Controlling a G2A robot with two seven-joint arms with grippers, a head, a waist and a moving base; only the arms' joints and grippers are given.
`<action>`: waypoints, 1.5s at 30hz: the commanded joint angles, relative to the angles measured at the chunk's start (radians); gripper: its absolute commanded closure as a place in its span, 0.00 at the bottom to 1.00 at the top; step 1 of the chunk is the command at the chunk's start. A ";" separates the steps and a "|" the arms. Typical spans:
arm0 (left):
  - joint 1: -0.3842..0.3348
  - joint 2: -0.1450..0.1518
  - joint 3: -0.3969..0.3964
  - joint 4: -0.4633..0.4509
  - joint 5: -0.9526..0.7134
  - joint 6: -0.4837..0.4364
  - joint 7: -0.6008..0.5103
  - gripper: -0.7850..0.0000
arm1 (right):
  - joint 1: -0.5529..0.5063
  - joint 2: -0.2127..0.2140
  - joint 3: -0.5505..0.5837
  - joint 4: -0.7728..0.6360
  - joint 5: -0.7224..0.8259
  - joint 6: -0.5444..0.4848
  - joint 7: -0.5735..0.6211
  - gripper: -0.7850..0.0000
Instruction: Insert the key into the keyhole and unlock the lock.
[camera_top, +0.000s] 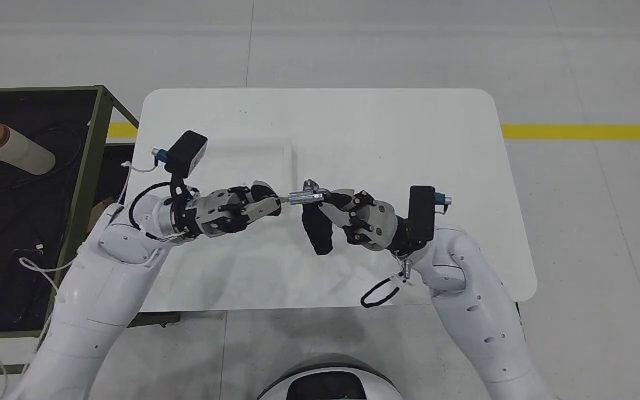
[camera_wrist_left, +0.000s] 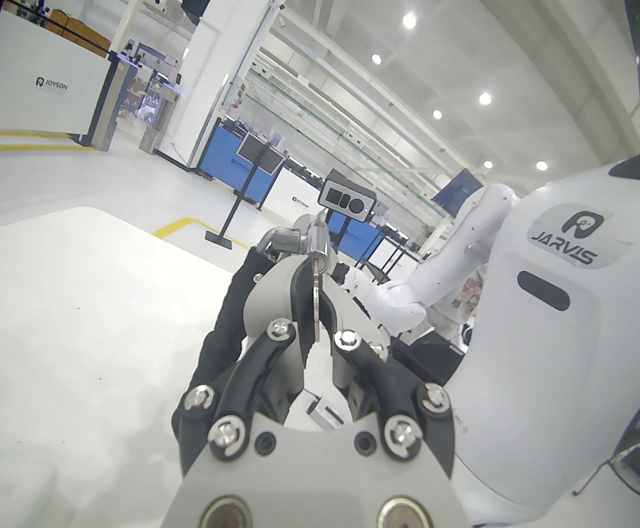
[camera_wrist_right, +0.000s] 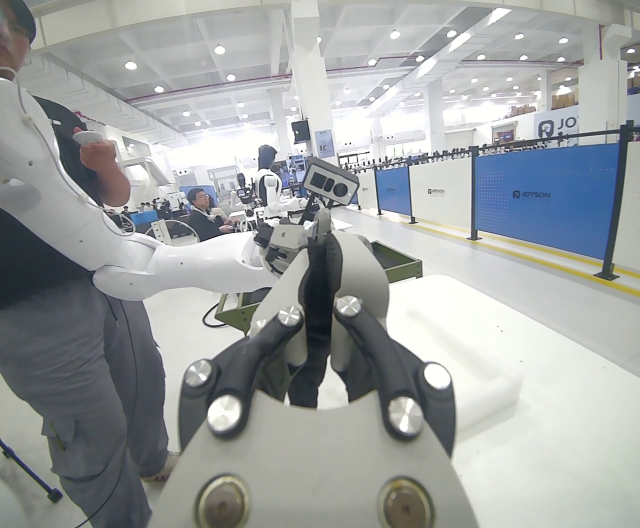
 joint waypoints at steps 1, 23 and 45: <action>0.023 -0.007 -0.030 -0.055 0.203 0.000 0.063 1.00 | -0.015 0.002 0.004 -0.017 0.014 0.026 0.026 1.00; 0.137 -0.077 -0.120 -0.172 1.377 0.042 0.893 1.00 | 0.014 0.008 -0.001 0.018 0.130 0.072 0.133 1.00; 0.149 -0.065 -0.036 -0.282 2.147 0.385 1.107 1.00 | -0.096 0.030 0.074 -0.065 0.146 0.151 0.168 1.00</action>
